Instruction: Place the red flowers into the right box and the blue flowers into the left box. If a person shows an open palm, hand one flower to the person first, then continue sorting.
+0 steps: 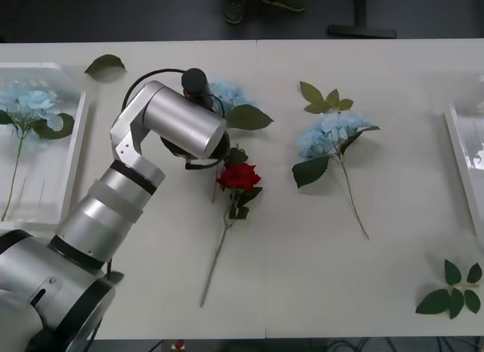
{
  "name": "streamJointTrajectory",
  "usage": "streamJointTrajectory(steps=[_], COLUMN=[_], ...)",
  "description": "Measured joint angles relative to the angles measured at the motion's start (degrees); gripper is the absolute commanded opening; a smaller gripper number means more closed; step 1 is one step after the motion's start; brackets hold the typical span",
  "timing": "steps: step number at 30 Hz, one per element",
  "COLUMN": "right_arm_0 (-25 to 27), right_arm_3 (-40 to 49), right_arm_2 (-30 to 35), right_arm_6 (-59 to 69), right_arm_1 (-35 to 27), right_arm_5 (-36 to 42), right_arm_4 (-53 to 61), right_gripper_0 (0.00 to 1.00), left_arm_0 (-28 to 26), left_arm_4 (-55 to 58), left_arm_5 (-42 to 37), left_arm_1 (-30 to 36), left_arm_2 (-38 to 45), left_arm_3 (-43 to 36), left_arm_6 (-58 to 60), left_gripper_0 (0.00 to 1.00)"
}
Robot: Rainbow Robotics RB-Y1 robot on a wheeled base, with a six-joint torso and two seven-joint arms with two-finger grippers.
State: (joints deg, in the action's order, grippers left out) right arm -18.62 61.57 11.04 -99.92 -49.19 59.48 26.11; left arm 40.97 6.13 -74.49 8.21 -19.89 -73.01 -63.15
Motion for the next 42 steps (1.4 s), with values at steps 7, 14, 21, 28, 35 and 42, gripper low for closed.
streamJointTrajectory(steps=[7,14,21,28,35,42], right_arm_0=[0.0,0.0,0.0,0.0,0.0,0.0], right_arm_3=[-0.8,-0.8,-0.8,7.5,21.2,32.9], right_arm_2=[-3.0,-2.9,-2.8,1.9,5.3,4.9], right_arm_6=[0.0,0.0,0.0,0.0,0.7,13.3], right_arm_1=[0.0,0.0,0.0,-0.3,-4.4,-5.4], right_arm_5=[-1.5,-1.5,-1.4,13.0,29.5,35.2], right_arm_4=[0.4,1.0,4.7,14.5,28.6,37.8], right_gripper_0=[0.90,0.91,0.91,0.90,0.91,0.91], left_arm_0=[0.7,1.3,1.3,1.3,1.3,1.4], left_arm_4=[-2.9,-4.2,-4.2,-4.2,-4.7,-5.3], left_arm_5=[3.1,3.2,3.2,3.2,3.2,2.8], left_arm_1=[-0.6,-2.1,-2.2,-2.2,-2.8,-3.3], left_arm_2=[-1.6,-1.6,-1.6,-1.6,-1.5,-1.2], left_arm_3=[4.9,5.9,5.9,5.9,6.0,6.0], left_arm_6=[1.4,1.4,1.4,1.4,1.4,1.4], left_gripper_0=[1.00,0.00,0.00,0.00,0.00,0.00])
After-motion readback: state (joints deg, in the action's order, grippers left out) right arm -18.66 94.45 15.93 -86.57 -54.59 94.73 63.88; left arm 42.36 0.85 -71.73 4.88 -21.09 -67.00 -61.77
